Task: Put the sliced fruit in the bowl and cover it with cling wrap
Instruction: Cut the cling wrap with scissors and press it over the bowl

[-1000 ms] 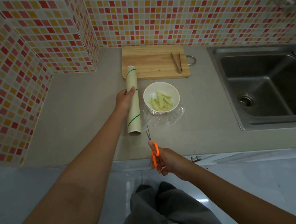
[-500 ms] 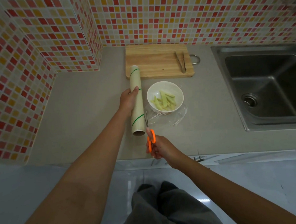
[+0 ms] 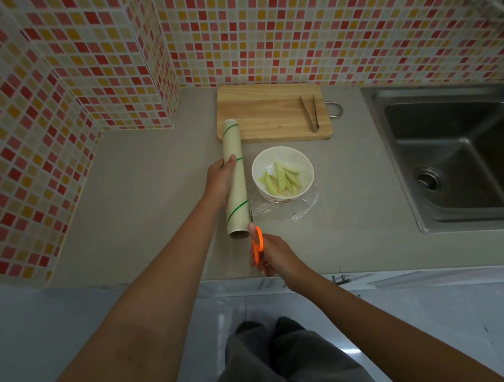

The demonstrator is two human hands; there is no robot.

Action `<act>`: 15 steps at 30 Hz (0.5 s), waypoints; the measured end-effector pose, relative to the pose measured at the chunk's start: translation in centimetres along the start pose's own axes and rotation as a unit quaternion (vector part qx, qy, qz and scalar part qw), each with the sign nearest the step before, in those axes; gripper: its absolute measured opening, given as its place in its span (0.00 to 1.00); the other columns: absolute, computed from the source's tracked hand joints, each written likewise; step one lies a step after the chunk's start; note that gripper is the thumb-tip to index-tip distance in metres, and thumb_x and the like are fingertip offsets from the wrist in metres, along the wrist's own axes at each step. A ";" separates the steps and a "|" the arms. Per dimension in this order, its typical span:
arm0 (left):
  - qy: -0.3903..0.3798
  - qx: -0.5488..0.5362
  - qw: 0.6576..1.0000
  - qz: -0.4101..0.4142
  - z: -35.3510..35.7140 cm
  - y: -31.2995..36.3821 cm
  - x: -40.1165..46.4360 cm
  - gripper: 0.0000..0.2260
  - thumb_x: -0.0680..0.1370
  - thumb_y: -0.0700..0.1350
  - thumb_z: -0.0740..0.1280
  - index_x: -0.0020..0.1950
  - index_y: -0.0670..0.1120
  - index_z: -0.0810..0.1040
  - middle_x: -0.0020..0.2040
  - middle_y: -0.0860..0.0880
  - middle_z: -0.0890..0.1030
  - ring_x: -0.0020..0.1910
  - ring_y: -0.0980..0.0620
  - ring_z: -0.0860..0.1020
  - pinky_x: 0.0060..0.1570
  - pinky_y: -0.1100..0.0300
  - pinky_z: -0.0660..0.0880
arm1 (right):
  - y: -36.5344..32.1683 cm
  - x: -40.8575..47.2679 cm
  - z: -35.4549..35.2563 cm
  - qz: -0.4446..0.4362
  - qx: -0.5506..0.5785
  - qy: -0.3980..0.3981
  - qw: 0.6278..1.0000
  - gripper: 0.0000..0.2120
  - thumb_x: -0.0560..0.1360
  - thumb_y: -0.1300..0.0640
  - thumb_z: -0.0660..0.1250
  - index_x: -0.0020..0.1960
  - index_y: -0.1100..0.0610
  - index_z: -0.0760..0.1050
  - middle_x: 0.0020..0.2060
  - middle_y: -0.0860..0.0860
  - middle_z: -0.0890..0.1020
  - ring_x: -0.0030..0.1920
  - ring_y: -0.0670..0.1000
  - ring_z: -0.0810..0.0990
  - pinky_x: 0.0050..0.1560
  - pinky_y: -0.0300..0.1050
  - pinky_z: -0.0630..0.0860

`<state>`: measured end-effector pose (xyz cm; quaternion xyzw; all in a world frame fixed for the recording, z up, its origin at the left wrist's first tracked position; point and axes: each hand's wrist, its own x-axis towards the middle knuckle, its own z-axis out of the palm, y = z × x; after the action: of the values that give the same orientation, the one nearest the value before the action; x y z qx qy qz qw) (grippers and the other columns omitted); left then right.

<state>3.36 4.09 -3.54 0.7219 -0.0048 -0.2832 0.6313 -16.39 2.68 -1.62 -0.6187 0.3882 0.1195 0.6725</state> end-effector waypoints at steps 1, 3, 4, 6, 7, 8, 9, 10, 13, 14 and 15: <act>0.001 -0.002 1.000 -0.001 0.0 0.0 -0.1 0.12 0.79 0.51 0.63 0.50 0.42 0.77 0.44 0.40 0.76 0.43 0.45 0.75 0.45 0.51 0.73 | 0.0 0.1 0.1 -0.002 0.001 0.001 1.000 0.27 0.73 0.32 0.58 0.38 0.57 0.73 0.30 0.53 0.80 0.25 0.48 0.73 0.29 0.37 0.70; 0.002 -0.003 1.000 -0.002 0.0 0.1 -0.1 0.12 0.79 0.51 0.63 0.49 0.42 0.77 0.44 0.40 0.76 0.43 0.45 0.75 0.45 0.51 0.73 | 0.1 0.1 0.2 -0.020 -0.005 0.008 1.000 0.27 0.74 0.33 0.58 0.38 0.58 0.72 0.30 0.54 0.80 0.25 0.48 0.72 0.28 0.38 0.70; 0.003 -0.003 1.000 -0.002 0.0 0.1 -0.1 0.12 0.79 0.51 0.63 0.50 0.42 0.77 0.44 0.40 0.76 0.42 0.45 0.75 0.45 0.51 0.73 | 0.3 0.1 0.3 -0.035 -0.004 0.013 0.999 0.27 0.74 0.34 0.58 0.37 0.58 0.72 0.31 0.55 0.79 0.24 0.47 0.72 0.28 0.38 0.69; 0.004 -0.007 1.000 -0.002 0.0 0.1 -0.2 0.12 0.79 0.50 0.63 0.49 0.42 0.77 0.43 0.41 0.76 0.42 0.45 0.75 0.45 0.50 0.73 | 0.7 0.0 0.3 -0.069 0.014 0.023 0.997 0.25 0.75 0.37 0.60 0.35 0.58 0.70 0.30 0.56 0.77 0.22 0.45 0.70 0.27 0.36 0.68; 0.004 -0.012 1.000 -0.003 0.1 0.1 -0.3 0.12 0.80 0.50 0.63 0.48 0.42 0.77 0.41 0.41 0.76 0.41 0.45 0.75 0.44 0.50 0.73 | 0.8 0.0 0.3 -0.082 0.026 0.025 0.996 0.24 0.76 0.39 0.61 0.33 0.58 0.69 0.28 0.56 0.76 0.21 0.43 0.69 0.25 0.35 0.67; 0.003 -0.016 1.000 -0.003 0.1 0.1 -0.3 0.11 0.80 0.50 0.63 0.48 0.42 0.76 0.39 0.43 0.76 0.39 0.45 0.75 0.44 0.50 0.73 | 1.0 -0.1 0.3 -0.090 0.032 0.026 0.995 0.24 0.76 0.39 0.61 0.33 0.58 0.68 0.28 0.56 0.75 0.20 0.43 0.69 0.25 0.34 0.67; 0.003 -0.018 1.000 -0.003 0.1 0.1 -0.4 0.11 0.80 0.50 0.63 0.47 0.42 0.76 0.38 0.44 0.76 0.38 0.45 0.75 0.44 0.50 0.73 | 1.0 0.0 0.2 -0.090 0.029 0.025 0.995 0.24 0.75 0.39 0.61 0.33 0.59 0.68 0.28 0.56 0.75 0.20 0.43 0.69 0.25 0.35 0.67; 0.004 -0.018 1.000 -0.002 0.0 0.1 -0.4 0.11 0.80 0.50 0.63 0.47 0.42 0.77 0.37 0.44 0.76 0.39 0.45 0.75 0.44 0.50 0.73 | 1.0 0.0 0.2 -0.082 0.021 0.022 0.996 0.25 0.75 0.37 0.61 0.35 0.59 0.68 0.29 0.57 0.76 0.21 0.44 0.69 0.26 0.36 0.68; 0.001 -0.014 1.000 0.001 0.1 -0.2 -0.6 0.11 0.80 0.49 0.62 0.48 0.42 0.77 0.41 0.41 0.77 0.42 0.44 0.76 0.45 0.50 0.73 | 0.3 0.2 -0.2 -0.020 0.028 0.000 0.999 0.29 0.71 0.31 0.60 0.37 0.59 0.71 0.30 0.56 0.78 0.24 0.48 0.71 0.26 0.37 0.68; 0.001 -0.011 1.000 0.000 0.1 -0.2 -0.6 0.11 0.80 0.49 0.62 0.47 0.42 0.77 0.42 0.41 0.77 0.42 0.44 0.76 0.45 0.50 0.73 | 0.0 0.3 -0.3 0.000 0.037 -0.007 0.999 0.30 0.68 0.29 0.60 0.37 0.58 0.71 0.29 0.55 0.78 0.23 0.49 0.71 0.25 0.36 0.67; 0.003 -0.009 1.000 -0.001 0.2 -0.4 -0.7 0.11 0.80 0.49 0.62 0.46 0.42 0.76 0.42 0.41 0.76 0.43 0.44 0.76 0.45 0.50 0.73 | -0.3 0.3 -0.5 0.013 0.041 -0.013 0.999 0.31 0.65 0.27 0.60 0.36 0.57 0.71 0.29 0.55 0.78 0.23 0.49 0.71 0.23 0.34 0.65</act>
<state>2.55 4.23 -3.58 0.7174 0.0003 -0.2817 0.6372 -16.14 2.06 -1.59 -0.5837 0.3918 0.1203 0.7009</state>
